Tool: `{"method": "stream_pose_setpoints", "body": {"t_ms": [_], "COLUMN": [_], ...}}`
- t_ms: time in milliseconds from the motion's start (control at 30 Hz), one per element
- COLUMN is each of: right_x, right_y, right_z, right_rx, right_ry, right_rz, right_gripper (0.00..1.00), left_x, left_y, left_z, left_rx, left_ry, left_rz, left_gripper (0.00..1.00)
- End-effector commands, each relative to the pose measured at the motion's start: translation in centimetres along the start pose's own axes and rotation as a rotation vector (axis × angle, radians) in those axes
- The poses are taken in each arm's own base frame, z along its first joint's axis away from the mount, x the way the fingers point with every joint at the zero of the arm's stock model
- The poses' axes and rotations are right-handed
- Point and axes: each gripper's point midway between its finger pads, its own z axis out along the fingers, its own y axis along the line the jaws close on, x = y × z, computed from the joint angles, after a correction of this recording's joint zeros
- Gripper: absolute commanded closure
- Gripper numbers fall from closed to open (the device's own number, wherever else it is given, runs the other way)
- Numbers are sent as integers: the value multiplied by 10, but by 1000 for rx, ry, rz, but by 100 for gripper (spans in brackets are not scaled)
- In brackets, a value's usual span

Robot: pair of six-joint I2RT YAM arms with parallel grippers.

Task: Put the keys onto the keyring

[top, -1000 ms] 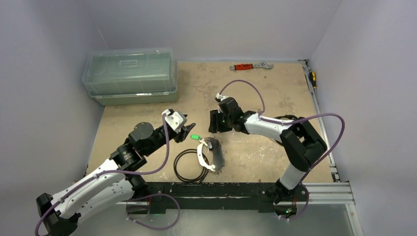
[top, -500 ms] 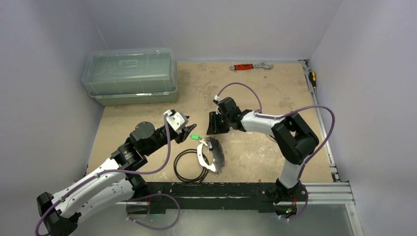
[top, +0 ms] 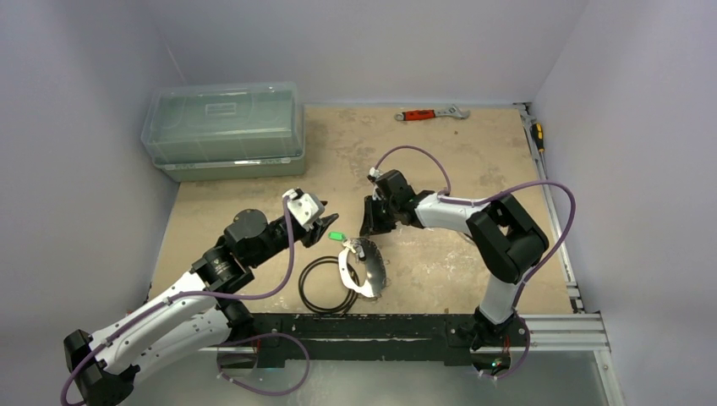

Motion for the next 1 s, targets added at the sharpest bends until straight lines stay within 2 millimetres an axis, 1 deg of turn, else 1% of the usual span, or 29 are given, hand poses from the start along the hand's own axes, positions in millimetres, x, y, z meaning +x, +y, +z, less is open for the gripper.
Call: {"method": "stream_pose_setpoints", "body": {"t_ms": [0,100,133,233,367,467,533,667,700,733,800,867,967], "right_x": [-2,-2,-3,-10,-27,-40,-46,-48,-49,-50,-52,-56,-54], "right_y": [8,8,9,14,25,31,39,57,61,64,76,84,93], "right_z": [-7,-7,-8,-14,-30,-48,-60,-86,-95,-99,-119,-136,-158], "right_rx": [-32,-35,-37,-50,-69,-69,-90,-172,-186,-194,-220,-236,-256], "right_ry": [-10,-10,-12,-32,-91,-150,-192,-261,-284,-297,-347,-392,-426], "right_rz": [-19,-26,-33,-73,-158,-232,-277,-379,-406,-425,-480,-524,-592], "right_gripper": [83,98,100,100,100,100,100,100,100,100,100,100,100], "left_x": [-22,-20,-20,-20,-22,-27,-28,-32,-34,-35,-38,-39,-43], "left_y": [2,2,2,1,-3,-8,-11,-19,-21,-24,-32,-37,-47], "left_z": [0,0,0,0,-1,-5,-7,-11,-12,-13,-14,-14,-9], "left_rx": [-1,2,2,6,34,65,83,126,140,158,203,235,306], "left_ry": [-55,-52,-52,-51,-63,-88,-105,-141,-150,-160,-172,-169,-139], "left_rz": [-18,-15,-15,-12,5,25,41,67,74,83,100,102,102], "left_gripper": [62,63,63,65,66,64,57,45,43,43,42,43,46]}}
